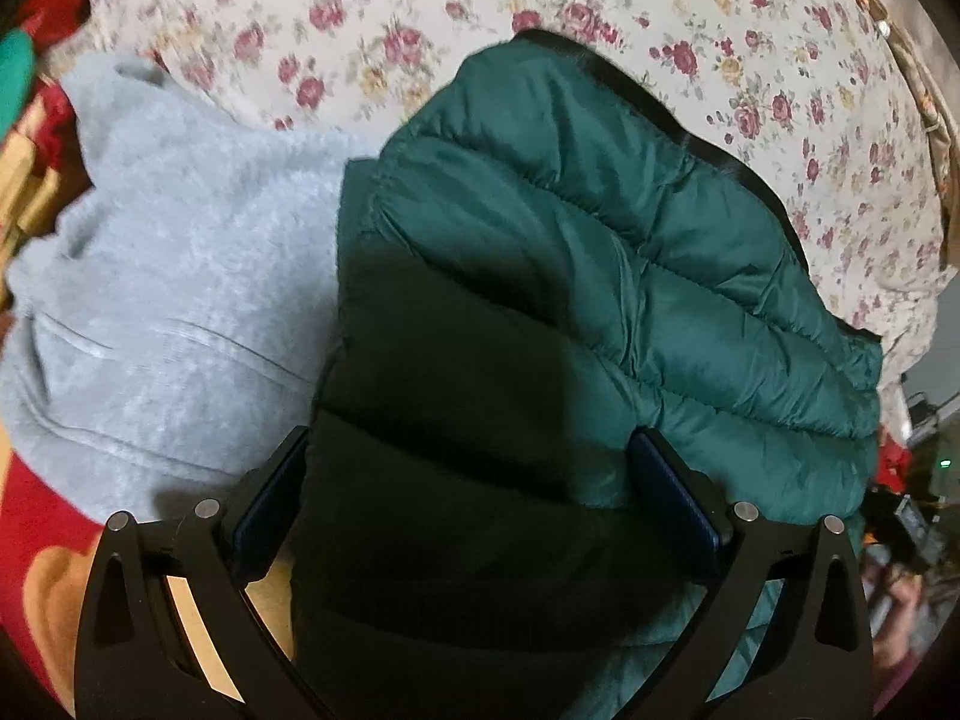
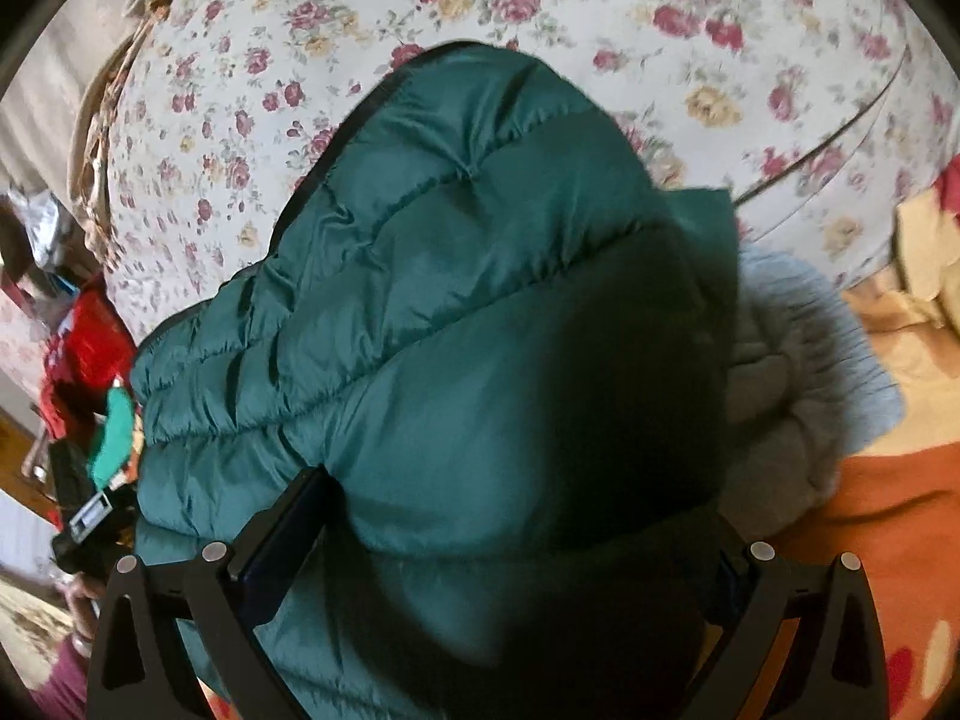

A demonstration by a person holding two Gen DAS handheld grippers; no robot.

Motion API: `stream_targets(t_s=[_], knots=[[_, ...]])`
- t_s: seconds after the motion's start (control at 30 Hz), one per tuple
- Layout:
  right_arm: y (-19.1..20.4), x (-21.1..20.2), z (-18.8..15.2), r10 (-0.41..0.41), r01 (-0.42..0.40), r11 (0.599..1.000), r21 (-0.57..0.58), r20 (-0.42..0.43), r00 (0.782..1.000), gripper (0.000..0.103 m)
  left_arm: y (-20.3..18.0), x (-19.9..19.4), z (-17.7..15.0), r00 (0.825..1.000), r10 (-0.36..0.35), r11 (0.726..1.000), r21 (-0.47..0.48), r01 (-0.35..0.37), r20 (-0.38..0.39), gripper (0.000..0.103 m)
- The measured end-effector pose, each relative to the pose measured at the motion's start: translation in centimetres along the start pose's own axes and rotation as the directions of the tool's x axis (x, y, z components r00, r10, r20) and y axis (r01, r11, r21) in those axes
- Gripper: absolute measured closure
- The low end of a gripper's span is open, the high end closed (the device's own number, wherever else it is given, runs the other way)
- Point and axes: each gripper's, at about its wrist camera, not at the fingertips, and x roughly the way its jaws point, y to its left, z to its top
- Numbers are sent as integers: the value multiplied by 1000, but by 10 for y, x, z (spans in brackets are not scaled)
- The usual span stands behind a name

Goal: Fold large clothes

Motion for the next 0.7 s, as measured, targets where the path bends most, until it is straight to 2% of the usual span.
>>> stream_targets(t_s=[0.07, 0.27, 0.37, 0.4, 0.43, 0.5, 0.6, 0.7], knots=[[-2, 2, 1, 19, -19, 1000, 20, -5, 1000, 0, 2, 3, 2, 1000, -20, 1000, -13, 20, -12, 0], [4, 0, -3, 19, -19, 1000, 2, 3, 1000, 1, -6, 5, 0, 1000, -18, 1000, -6, 18, 12, 0], [18, -6, -6, 5, -4, 999, -39, 24, 1000, 22, -9, 5, 0, 1000, -11, 1000, -25, 11, -7, 2], [25, -12, -8, -1, 3, 998, -65, 34, 999, 32, -11, 2, -2, 1000, -15, 1000, -21, 15, -2, 11], [29, -15, -8, -5, 8, 997, -79, 41, 999, 36, -15, -4, -5, 1000, -13, 1000, -3, 13, 18, 16], [35, -24, -11, -3, 9, 995, -101, 55, 998, 51, -26, -15, -11, 999, 4, 999, 48, -6, 49, 36], [43, -46, -13, 36, -28, 994, -107, 75, 997, 59, -34, -35, -17, 997, 5, 996, 86, -11, 74, 55], [56, -67, -17, 77, -67, 991, -119, 84, 993, 60, -36, -57, -24, 997, -26, 996, 91, 20, 70, 64]])
